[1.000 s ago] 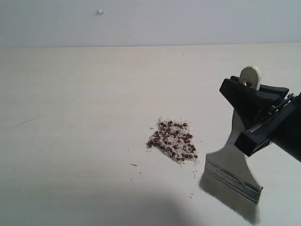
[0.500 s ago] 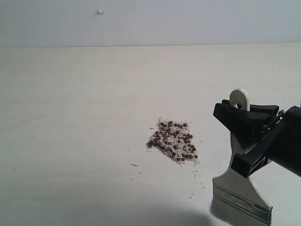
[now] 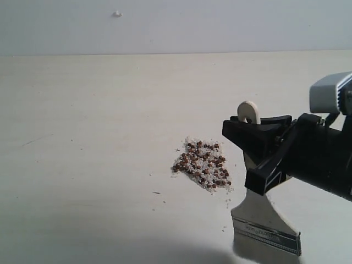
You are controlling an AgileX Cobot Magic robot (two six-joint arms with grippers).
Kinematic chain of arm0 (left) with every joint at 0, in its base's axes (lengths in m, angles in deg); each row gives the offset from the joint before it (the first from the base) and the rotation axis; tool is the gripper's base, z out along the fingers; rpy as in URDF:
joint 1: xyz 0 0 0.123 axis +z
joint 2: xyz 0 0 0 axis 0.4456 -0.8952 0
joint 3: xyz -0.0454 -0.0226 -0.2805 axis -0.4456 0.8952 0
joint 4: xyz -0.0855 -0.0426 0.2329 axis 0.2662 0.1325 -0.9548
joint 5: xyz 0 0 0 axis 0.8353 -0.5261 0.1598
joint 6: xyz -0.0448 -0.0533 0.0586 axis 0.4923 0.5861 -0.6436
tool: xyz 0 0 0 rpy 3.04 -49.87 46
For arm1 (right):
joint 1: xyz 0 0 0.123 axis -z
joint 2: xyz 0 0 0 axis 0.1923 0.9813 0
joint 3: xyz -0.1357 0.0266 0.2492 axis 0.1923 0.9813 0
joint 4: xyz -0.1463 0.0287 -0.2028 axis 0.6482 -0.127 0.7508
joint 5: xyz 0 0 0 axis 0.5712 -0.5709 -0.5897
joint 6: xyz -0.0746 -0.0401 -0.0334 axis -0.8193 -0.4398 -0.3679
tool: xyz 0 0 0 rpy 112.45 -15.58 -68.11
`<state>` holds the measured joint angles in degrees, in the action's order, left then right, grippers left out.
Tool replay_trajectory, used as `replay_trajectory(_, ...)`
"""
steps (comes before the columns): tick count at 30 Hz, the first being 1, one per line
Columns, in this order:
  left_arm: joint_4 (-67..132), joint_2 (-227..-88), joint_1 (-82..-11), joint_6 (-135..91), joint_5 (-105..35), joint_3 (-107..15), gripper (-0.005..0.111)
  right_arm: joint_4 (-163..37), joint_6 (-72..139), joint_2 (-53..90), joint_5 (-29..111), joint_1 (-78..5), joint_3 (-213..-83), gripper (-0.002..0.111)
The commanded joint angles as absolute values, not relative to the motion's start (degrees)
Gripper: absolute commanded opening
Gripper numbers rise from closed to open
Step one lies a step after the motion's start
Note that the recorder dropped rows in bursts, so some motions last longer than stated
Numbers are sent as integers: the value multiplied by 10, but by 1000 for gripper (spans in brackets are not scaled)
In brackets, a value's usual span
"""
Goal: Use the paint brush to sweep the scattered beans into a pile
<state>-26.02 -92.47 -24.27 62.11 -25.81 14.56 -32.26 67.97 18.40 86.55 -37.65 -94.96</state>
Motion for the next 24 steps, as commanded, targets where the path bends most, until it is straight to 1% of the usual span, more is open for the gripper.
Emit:
replay_trajectory(1, -256, -922, -242, 621, -257, 148, 0, -324, 645, 226, 867, -378, -963, 0)
replay_trajectory(8, -256, -922, -242, 621, -257, 148, 0, -429, 543, 290, 911, -378, -963, 0)
replay_trajectory(12, -256, -922, -242, 621, -257, 148, 0, -466, 520, 320, 933, -378, -970, 0)
replay_trajectory(19, -256, -922, -242, 621, -257, 148, 0, -466, 520, 376, 933, -378, -1023, 0)
replay_trajectory(24, -256, -922, -242, 621, -257, 148, 0, -468, 506, 436, 933, -378, -1089, 0)
